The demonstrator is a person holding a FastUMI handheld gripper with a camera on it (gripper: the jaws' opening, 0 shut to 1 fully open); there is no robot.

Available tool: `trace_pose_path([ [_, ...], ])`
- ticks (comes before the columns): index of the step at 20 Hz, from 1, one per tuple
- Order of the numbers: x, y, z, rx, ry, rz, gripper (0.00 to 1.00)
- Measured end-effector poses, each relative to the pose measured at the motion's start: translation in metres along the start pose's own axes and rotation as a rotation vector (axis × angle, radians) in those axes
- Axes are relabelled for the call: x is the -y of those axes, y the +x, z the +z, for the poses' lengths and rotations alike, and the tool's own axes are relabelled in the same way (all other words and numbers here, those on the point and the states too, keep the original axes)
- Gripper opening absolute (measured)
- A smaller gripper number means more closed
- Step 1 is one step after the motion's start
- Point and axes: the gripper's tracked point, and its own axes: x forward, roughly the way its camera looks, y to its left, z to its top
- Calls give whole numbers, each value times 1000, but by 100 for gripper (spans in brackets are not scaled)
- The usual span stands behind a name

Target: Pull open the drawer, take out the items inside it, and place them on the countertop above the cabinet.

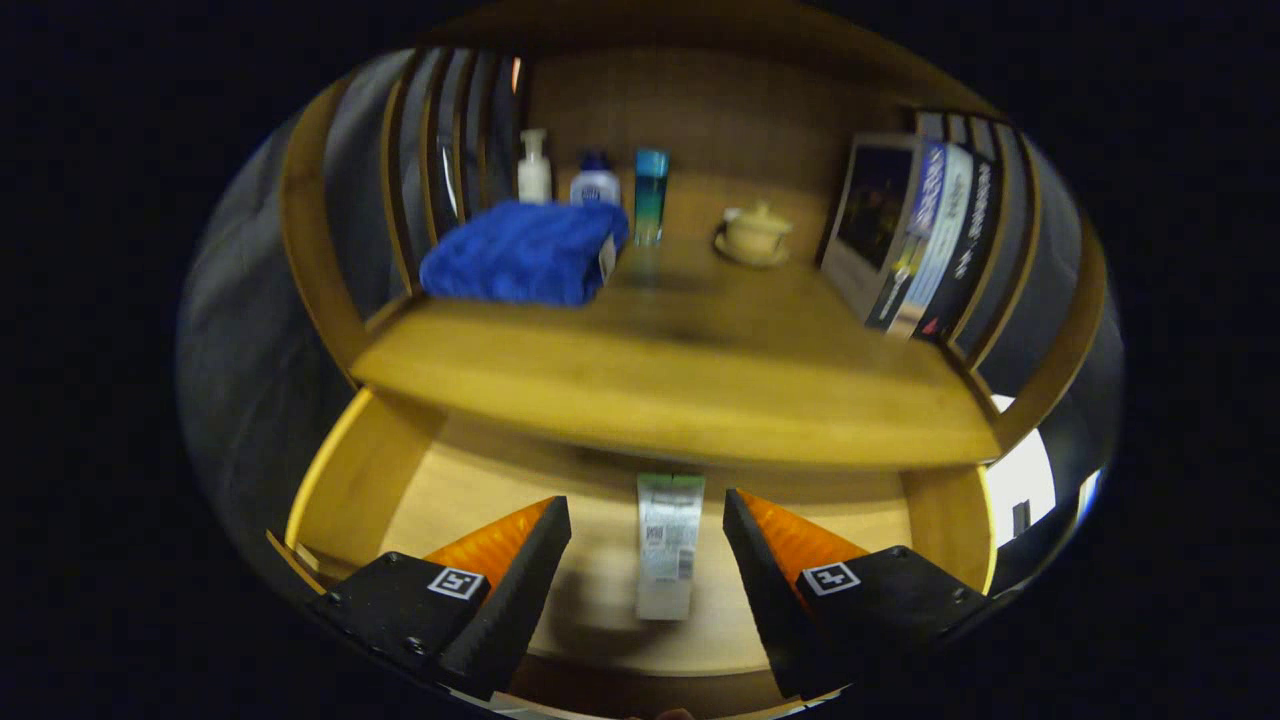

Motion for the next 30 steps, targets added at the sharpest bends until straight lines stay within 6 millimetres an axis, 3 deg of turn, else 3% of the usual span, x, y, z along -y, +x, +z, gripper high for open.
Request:
trace_pose_path([
  [3, -3, 24, -31, -128, 41, 4, 99],
  [5, -5, 30, -44, -211, 78, 16, 100],
  [13, 14, 50, -62, -389, 117, -46, 93],
  [14, 15, 50, -59, -400, 116, -48, 87],
  [18, 14, 52, -37, -398, 129, -25, 73],
  [19, 15, 61, -34, -396, 129, -23, 61],
  [20, 16, 56, -22, -380, 133, -27, 50],
  [23, 20, 55, 10, -333, 124, -24, 45],
  [27, 12, 25, 71, -285, 140, 61, 45],
  [28, 4, 24, 3, -278, 127, 72, 45],
  [29, 10, -5, 37, -272, 107, 79, 45],
  [30, 17, -10, 70, -268, 83, 79, 45],
])
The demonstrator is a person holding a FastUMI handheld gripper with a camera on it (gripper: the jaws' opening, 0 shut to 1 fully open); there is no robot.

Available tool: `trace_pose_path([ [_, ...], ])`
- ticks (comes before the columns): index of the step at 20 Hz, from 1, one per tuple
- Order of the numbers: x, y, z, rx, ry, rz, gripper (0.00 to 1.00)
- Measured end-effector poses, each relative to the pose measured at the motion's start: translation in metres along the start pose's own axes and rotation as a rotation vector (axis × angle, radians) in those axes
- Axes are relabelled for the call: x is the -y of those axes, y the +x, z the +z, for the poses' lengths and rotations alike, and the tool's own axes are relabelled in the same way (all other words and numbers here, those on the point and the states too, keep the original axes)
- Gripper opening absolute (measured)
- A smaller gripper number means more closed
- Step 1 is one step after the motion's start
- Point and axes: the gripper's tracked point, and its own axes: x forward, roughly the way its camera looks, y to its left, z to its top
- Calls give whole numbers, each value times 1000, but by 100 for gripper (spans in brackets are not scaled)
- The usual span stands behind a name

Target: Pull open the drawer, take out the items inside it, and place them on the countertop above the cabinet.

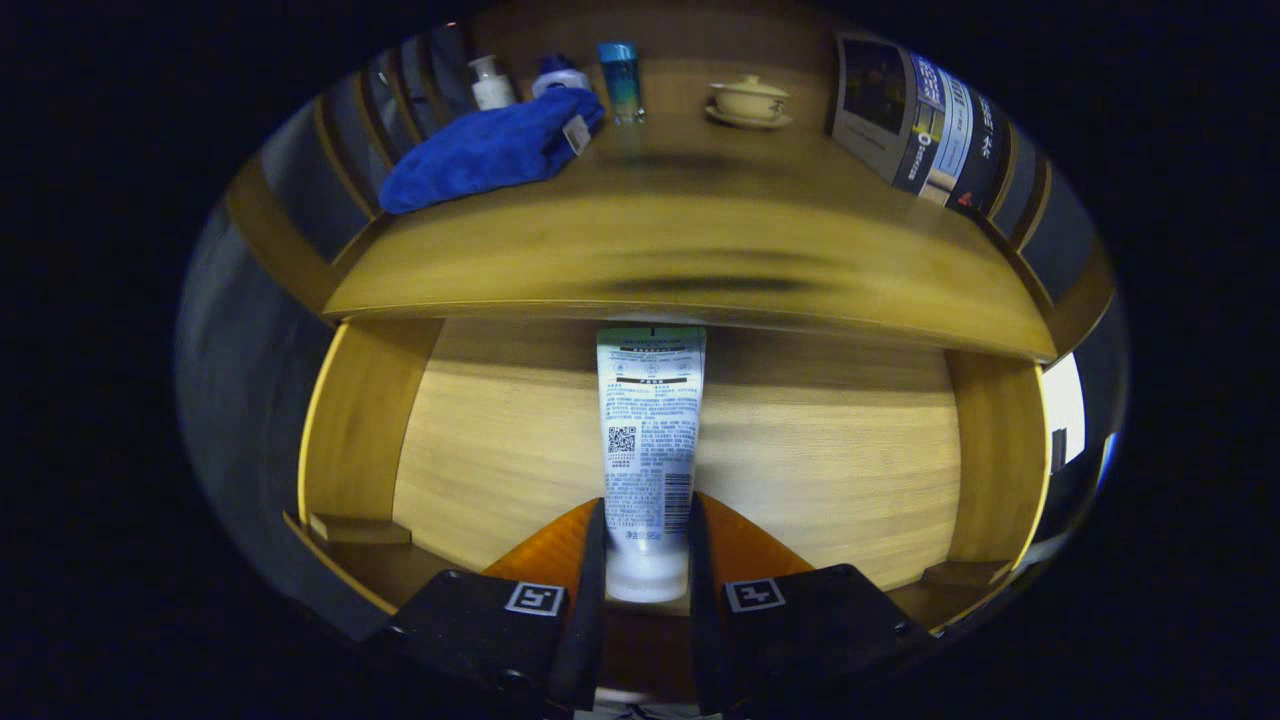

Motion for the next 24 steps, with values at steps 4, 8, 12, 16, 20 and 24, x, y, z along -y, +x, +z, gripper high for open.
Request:
trace_pose_path([
  [4, -5, -47, 3, 45, -34, 26, 44],
  [8, -9, -71, 55, 208, -4, 45, 44],
  [12, -1, -62, 107, 281, 68, 27, 44],
  [16, 13, -38, 148, 316, 75, -39, 44],
  [20, 21, -16, 165, 327, 111, -78, 44],
  [24, 32, -1, 170, 325, 109, -121, 47],
])
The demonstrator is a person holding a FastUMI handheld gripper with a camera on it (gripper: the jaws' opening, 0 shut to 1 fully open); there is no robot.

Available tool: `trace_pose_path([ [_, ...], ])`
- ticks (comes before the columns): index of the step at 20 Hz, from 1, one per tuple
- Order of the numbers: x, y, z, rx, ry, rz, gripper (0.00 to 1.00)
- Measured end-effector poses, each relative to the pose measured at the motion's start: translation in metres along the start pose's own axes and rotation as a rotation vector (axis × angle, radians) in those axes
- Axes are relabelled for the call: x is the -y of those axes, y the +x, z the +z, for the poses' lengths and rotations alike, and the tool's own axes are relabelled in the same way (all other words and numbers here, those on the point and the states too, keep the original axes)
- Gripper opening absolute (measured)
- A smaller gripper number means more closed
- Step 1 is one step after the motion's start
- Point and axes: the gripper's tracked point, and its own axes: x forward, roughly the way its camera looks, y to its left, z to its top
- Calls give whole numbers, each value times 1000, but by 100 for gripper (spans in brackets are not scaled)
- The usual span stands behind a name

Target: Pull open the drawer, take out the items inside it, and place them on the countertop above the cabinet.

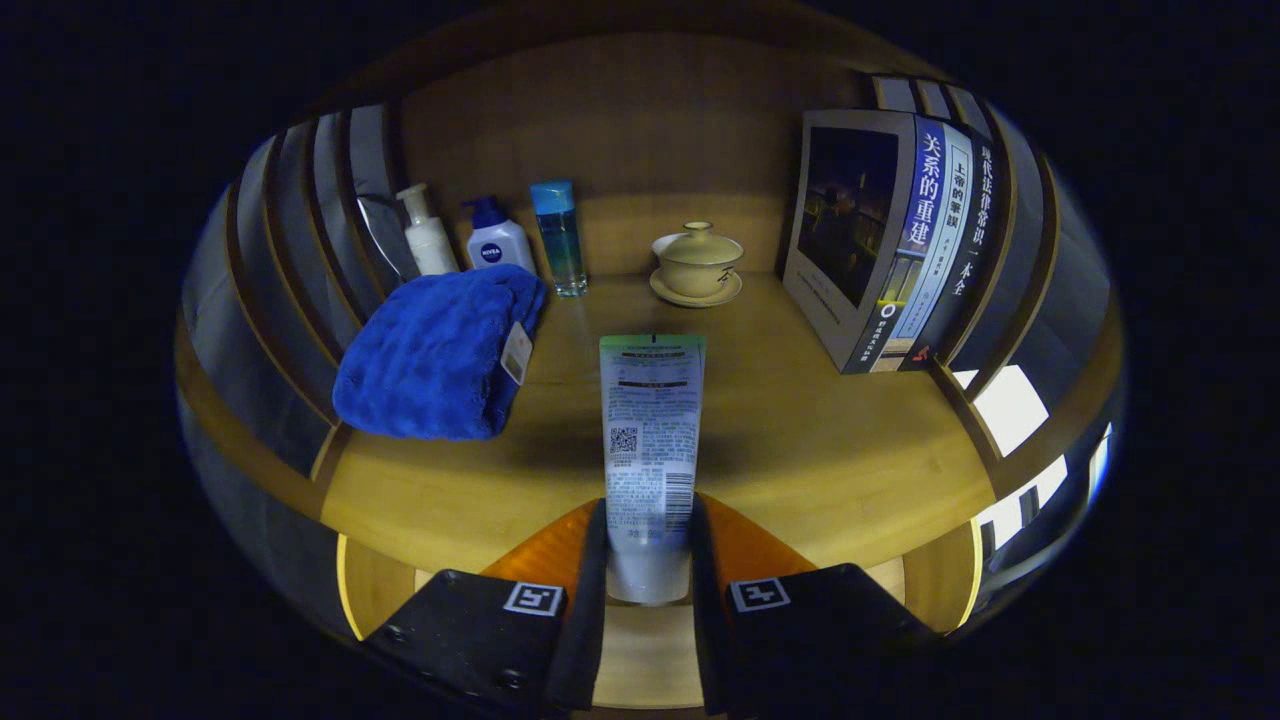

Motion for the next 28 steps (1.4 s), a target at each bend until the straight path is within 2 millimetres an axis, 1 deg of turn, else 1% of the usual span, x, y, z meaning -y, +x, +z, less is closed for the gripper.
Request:
trace_pose_path([
  [1, 0, 2, 1, 10, -5, -1, 47],
  [3, 1, 5, -2, 11, -15, -9, 49],
  [4, 3, 3, -4, 9, -16, -19, 51],
  [5, 4, 4, -7, 10, -16, -18, 59],
  [6, 4, 0, -4, 22, -16, -20, 66],
  [7, 5, 6, -3, 30, -15, -16, 74],
  [10, 6, 1, -1, 40, -14, -4, 97],
  [11, 6, -1, 0, 51, -10, -2, 100],
  [13, 4, -7, 1, 71, 10, 10, 100],
  [14, 1, -13, 2, 87, 36, 18, 100],
  [16, -10, -32, -1, 128, 88, 64, 99],
  [17, -17, -46, 1, 170, 105, 101, 99],
  [18, -22, -64, 7, 243, 125, 136, 99],
  [20, -25, -101, 14, 368, 144, 173, 99],
  [21, -26, -121, 15, 423, 149, 186, 98],
  [23, -26, -157, 10, 523, 127, 185, 99],
  [25, -27, -183, -7, 597, 55, 165, 98],
  [27, -32, -202, -35, 649, -30, 131, 98],
  [28, -39, -209, -49, 667, -62, 131, 98],
])
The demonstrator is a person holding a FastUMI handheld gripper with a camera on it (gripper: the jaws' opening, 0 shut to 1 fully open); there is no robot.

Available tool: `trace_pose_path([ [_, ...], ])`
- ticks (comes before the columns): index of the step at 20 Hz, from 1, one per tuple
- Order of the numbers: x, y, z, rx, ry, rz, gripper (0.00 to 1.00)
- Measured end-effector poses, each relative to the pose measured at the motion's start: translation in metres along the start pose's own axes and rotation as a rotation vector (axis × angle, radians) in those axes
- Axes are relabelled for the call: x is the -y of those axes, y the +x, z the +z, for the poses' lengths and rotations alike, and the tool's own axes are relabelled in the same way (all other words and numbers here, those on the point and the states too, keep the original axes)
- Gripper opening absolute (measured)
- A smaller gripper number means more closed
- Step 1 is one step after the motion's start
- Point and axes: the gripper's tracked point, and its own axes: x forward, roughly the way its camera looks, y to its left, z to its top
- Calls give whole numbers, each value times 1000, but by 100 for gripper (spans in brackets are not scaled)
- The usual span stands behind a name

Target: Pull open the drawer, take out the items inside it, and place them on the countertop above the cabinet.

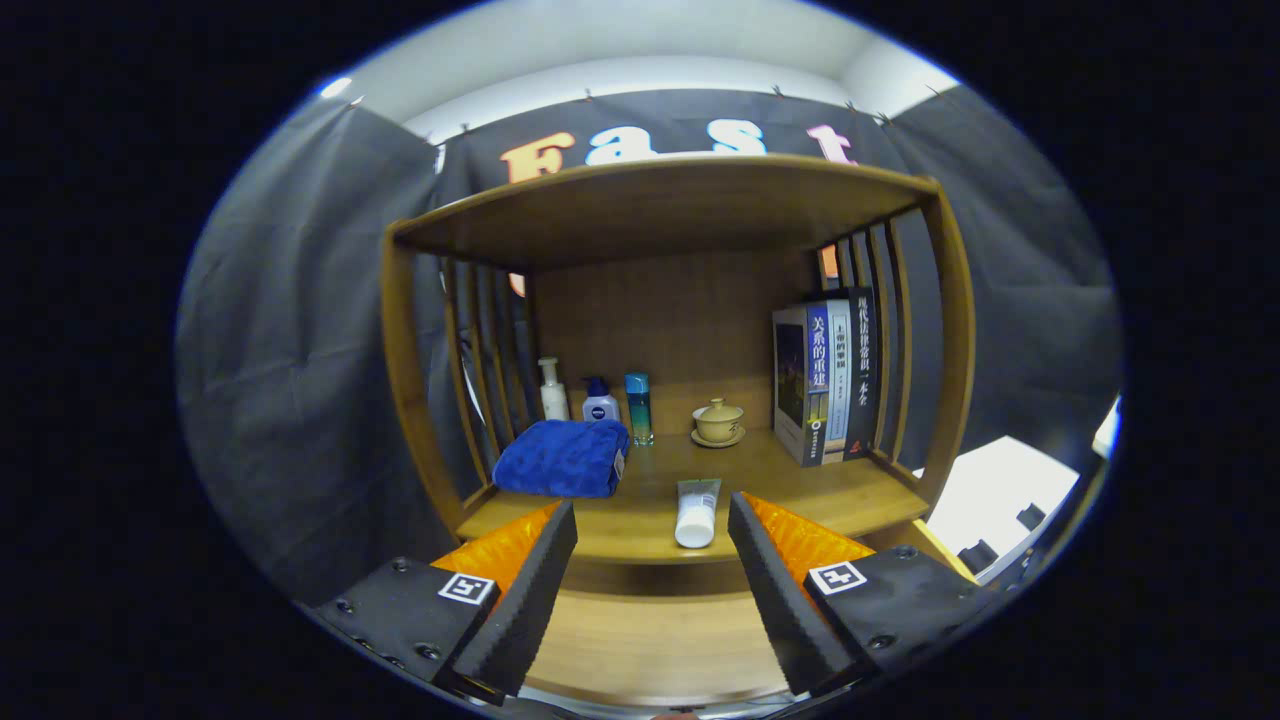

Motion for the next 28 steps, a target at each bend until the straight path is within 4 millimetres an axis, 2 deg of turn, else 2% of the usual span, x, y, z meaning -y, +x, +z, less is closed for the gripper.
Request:
trace_pose_path([
  [2, -21, -24, -16, 8, -49, 31, 98],
  [5, -39, -52, -33, 40, -91, 37, 98],
  [8, -52, -78, -54, 72, -126, 39, 98],
  [11, -60, -94, -80, 66, -102, 51, 98],
  [16, -33, -106, -119, 85, -86, -14, 99],
  [19, -14, -112, -130, 129, -65, -53, 99],
  [25, 8, -129, -142, 173, -65, -94, 99],
  [28, 20, -128, -149, 176, -47, -112, 99],
])
